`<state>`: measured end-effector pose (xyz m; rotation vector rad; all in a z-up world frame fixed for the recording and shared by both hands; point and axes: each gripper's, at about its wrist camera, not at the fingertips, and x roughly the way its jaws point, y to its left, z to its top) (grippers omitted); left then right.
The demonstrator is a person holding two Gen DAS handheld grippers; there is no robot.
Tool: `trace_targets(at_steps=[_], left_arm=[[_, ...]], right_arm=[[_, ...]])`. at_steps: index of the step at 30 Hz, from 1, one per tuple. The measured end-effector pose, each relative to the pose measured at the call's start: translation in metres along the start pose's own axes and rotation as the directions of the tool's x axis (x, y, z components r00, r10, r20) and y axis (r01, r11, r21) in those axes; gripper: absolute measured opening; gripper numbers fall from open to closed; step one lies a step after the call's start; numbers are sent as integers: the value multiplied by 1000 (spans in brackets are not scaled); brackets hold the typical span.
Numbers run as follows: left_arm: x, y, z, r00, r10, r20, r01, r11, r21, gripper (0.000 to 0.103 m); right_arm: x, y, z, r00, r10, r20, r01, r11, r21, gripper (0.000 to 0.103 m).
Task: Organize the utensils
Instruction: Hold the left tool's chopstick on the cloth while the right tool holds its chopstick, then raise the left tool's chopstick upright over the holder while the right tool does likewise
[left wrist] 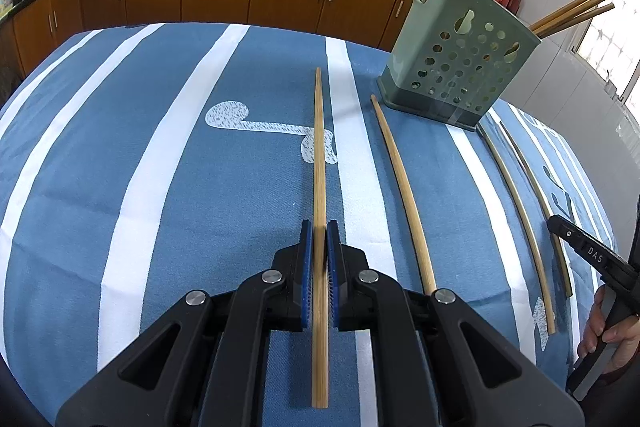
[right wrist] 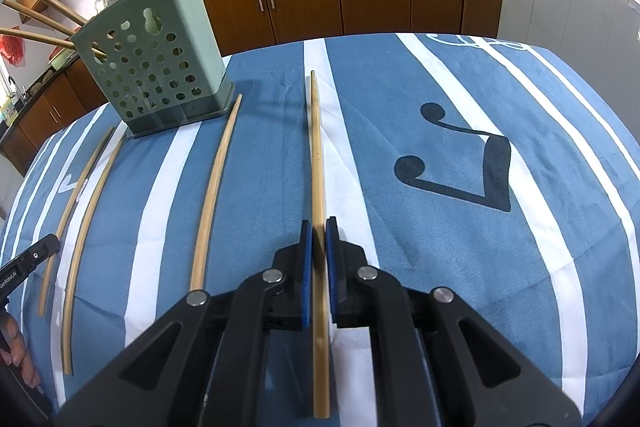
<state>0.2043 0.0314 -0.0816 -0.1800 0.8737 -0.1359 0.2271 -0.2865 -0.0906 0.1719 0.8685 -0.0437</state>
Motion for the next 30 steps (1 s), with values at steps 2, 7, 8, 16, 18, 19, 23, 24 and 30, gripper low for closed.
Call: trace_targets(at_steps=[2, 7, 8, 16, 18, 19, 23, 24, 30], left_arm=[[0, 0, 0, 1000, -3, 0, 3, 1000, -3, 8], [-3, -6, -3, 1000, 29, -2, -29, 999, 33, 8], [-5, -8, -6, 999, 39, -2, -39, 998, 50, 8], [-13, -12, -17, 998, 55, -8, -54, 994, 99, 8], [-13, -13, -18, 998, 65, -7, -64, 992, 110, 8], [-13, -13, -18, 998, 66, -7, -65, 992, 112, 8], [-16, -11, -17, 998, 57, -21, -54, 993, 105, 7], [-19, -10, -16, 999, 52, -16, -50, 994, 102, 7], [-45, -11, -6, 998, 34, 53, -39, 994, 99, 7]], right_arm=[[0, 1, 0, 1000, 0, 0, 0, 1000, 0, 8], [-2, 1, -3, 1000, -13, -1, 13, 1000, -13, 8], [-4, 2, -4, 1000, -16, -2, 16, 1000, -22, 8], [-13, 1, -16, 1000, -17, -5, 16, 999, -42, 8], [-13, 1, -16, 1000, -17, -5, 17, 999, -45, 8], [-13, 0, -16, 1000, -17, -5, 17, 999, -45, 8], [-21, -3, -16, 1000, -8, 9, 8, 1000, -28, 8], [-27, -4, -15, 1000, -6, 24, 6, 1000, -23, 8], [-56, -11, -3, 994, 8, 113, -8, 1000, 0, 8]])
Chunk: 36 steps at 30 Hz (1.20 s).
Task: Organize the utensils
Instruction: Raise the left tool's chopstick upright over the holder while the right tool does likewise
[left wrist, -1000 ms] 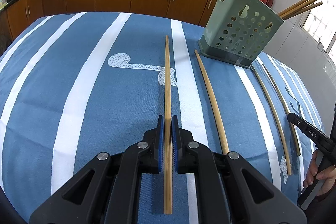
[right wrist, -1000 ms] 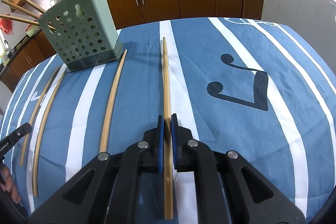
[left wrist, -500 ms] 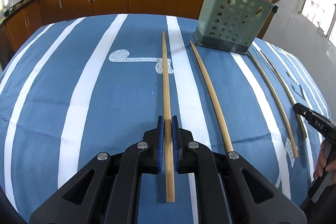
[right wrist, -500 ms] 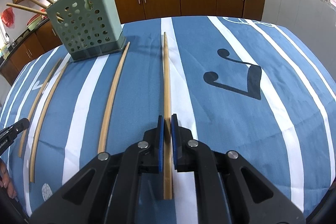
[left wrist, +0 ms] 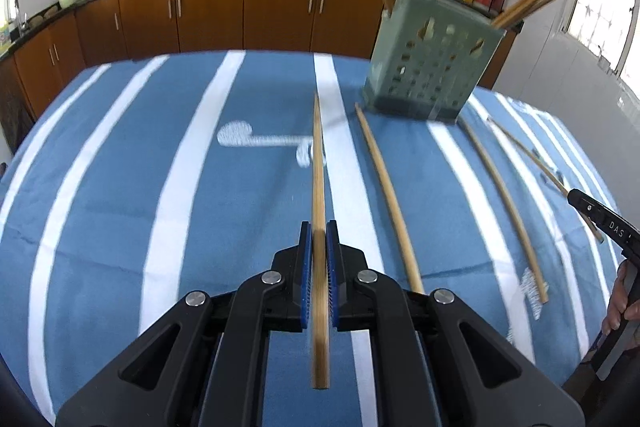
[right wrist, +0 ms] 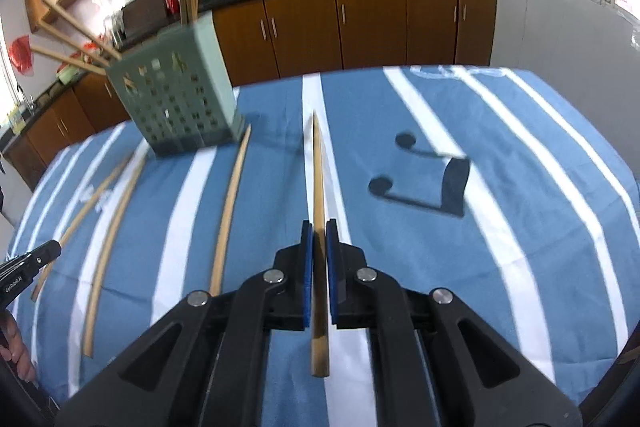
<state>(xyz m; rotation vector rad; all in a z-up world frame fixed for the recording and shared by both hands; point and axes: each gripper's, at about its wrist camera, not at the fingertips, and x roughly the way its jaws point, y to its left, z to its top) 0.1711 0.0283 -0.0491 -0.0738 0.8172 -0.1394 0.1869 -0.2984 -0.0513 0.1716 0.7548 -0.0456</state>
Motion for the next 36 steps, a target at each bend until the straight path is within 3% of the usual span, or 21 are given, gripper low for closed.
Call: trace_targets(at_steps=[9, 17, 22, 27, 31, 36], left_arm=[[-38, -5, 23, 992, -16, 128, 17, 1000, -7, 7], [-64, -8, 45, 973, -20, 229, 24, 1000, -13, 7], [-75, -13, 61, 963, -16, 268, 14, 1000, 10, 7], [-94, -22, 83, 949, -61, 309, 48, 998, 49, 7], [-113, -36, 102, 929, -112, 354, 88, 993, 83, 7], [-129, -58, 127, 892, -154, 424, 117, 987, 112, 7]], right_arm=[[-37, 1, 23, 990, 32, 136, -35, 999, 19, 8], [-67, 5, 43, 964, 62, 257, -67, 998, 14, 8], [-79, 9, 57, 951, 70, 301, -72, 997, -6, 8], [-98, 16, 83, 935, 129, 331, -129, 991, -22, 8], [-121, 23, 107, 903, 204, 377, -207, 978, -33, 8], [-147, 39, 134, 843, 255, 474, -259, 964, -58, 8]])
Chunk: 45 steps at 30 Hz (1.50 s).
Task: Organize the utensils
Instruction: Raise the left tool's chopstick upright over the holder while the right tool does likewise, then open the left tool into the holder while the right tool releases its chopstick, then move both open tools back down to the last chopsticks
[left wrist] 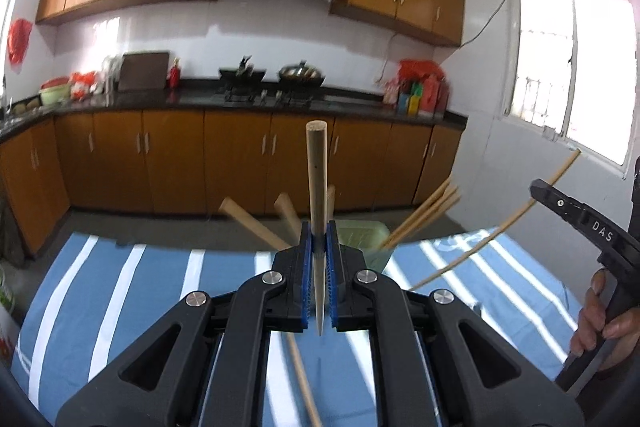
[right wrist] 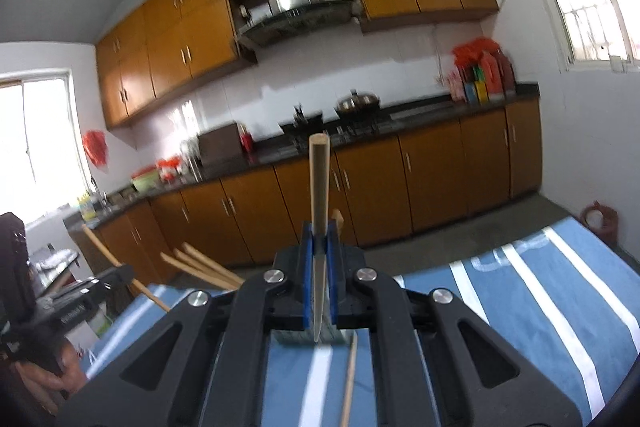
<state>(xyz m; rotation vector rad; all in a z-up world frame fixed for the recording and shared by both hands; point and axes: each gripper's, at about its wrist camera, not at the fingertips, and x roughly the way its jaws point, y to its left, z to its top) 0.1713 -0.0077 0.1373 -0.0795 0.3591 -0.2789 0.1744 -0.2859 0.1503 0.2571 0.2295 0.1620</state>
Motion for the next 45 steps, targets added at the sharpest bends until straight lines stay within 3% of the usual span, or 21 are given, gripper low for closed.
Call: trace_targets(at_steps=[4, 10, 17, 24, 29, 40, 45], left_arm=[[6, -13, 23, 998, -19, 67, 20, 1000, -9, 7], [29, -16, 47, 986, 48, 160, -39, 997, -62, 7], [75, -5, 29, 995, 78, 61, -72, 993, -88, 7], [91, -1, 14, 998, 69, -11, -70, 993, -92, 7], [87, 2, 16, 998, 60, -19, -62, 992, -109, 8], [53, 4, 21, 997, 68, 27, -65, 991, -120, 9], [30, 8, 9, 997, 66, 29, -62, 990, -124, 9]], right_arm=[[8, 13, 17, 998, 9, 67, -9, 1000, -2, 8], [41, 21, 22, 996, -15, 91, 17, 1000, -24, 8], [87, 14, 7, 1000, -25, -4, 25, 1000, -17, 8], [111, 14, -6, 996, -37, -78, 35, 999, -24, 9], [106, 11, -10, 996, -37, -78, 36, 999, -5, 20], [57, 7, -8, 999, -46, -27, 46, 999, -17, 24], [28, -3, -27, 996, -68, -54, 67, 998, -15, 25]])
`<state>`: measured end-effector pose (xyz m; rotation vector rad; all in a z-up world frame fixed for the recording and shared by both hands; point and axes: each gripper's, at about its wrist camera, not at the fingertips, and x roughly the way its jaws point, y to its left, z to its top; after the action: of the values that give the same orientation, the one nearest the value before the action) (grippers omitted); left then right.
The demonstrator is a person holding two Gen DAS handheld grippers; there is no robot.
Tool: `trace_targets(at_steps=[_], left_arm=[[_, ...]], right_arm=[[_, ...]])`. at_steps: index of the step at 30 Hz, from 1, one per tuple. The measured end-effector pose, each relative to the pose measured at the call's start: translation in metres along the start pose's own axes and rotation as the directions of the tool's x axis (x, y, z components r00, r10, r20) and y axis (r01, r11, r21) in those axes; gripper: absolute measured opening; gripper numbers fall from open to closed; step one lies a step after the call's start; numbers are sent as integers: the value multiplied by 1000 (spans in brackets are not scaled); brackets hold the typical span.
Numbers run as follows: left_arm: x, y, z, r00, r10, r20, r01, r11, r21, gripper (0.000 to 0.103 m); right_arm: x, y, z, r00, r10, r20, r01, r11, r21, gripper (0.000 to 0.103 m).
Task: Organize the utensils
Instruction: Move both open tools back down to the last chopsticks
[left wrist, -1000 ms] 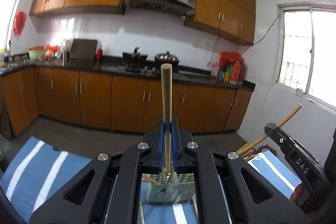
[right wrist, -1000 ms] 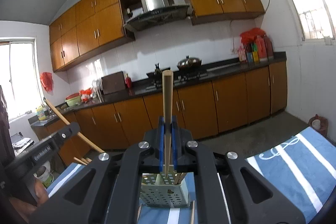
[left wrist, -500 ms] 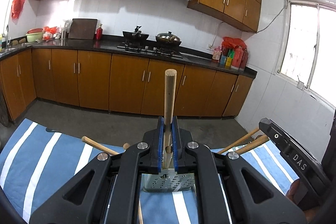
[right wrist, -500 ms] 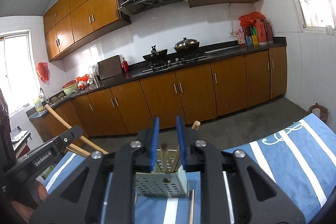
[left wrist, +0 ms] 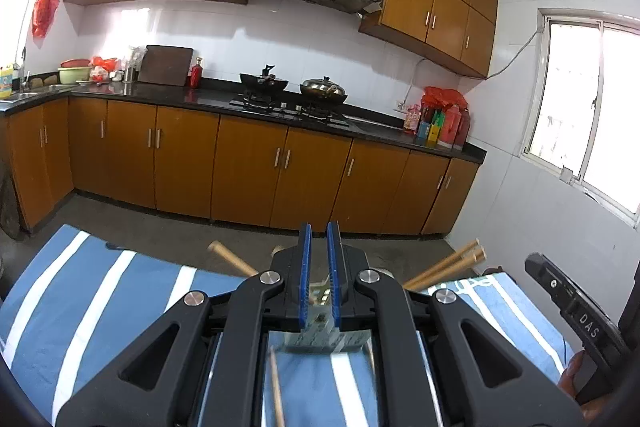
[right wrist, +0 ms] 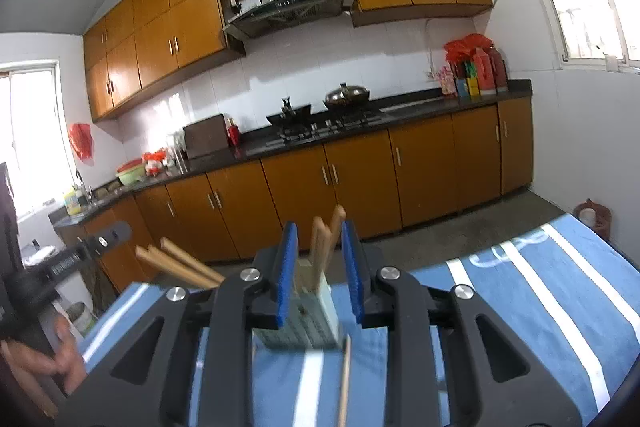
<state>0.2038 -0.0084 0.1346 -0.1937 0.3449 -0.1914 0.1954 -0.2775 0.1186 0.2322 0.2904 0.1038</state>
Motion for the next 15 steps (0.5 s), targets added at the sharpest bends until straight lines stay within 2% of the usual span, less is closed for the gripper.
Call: trace_targets(at_steps=[2, 4, 7, 11, 15], left_arm=[[-7, 4, -12, 1000, 12, -14, -11, 1000, 10, 9], [-11, 10, -32, 998, 34, -51, -32, 999, 27, 9], [-7, 17, -62, 990, 58, -128, -52, 997, 50, 9], [8, 31, -115, 960, 90, -266, -77, 995, 61, 9], [19, 37, -155, 923, 86, -375, -83, 996, 23, 9]], right_arm=[[-3, -5, -16, 999, -19, -39, 19, 1000, -11, 26], [2, -11, -40, 993, -43, -112, 41, 999, -19, 26], [17, -20, -82, 967, -58, -250, 57, 998, -12, 26], [39, -22, -140, 906, -58, -420, 62, 998, -3, 26], [48, -14, -174, 865, -44, -500, 47, 999, -6, 26]])
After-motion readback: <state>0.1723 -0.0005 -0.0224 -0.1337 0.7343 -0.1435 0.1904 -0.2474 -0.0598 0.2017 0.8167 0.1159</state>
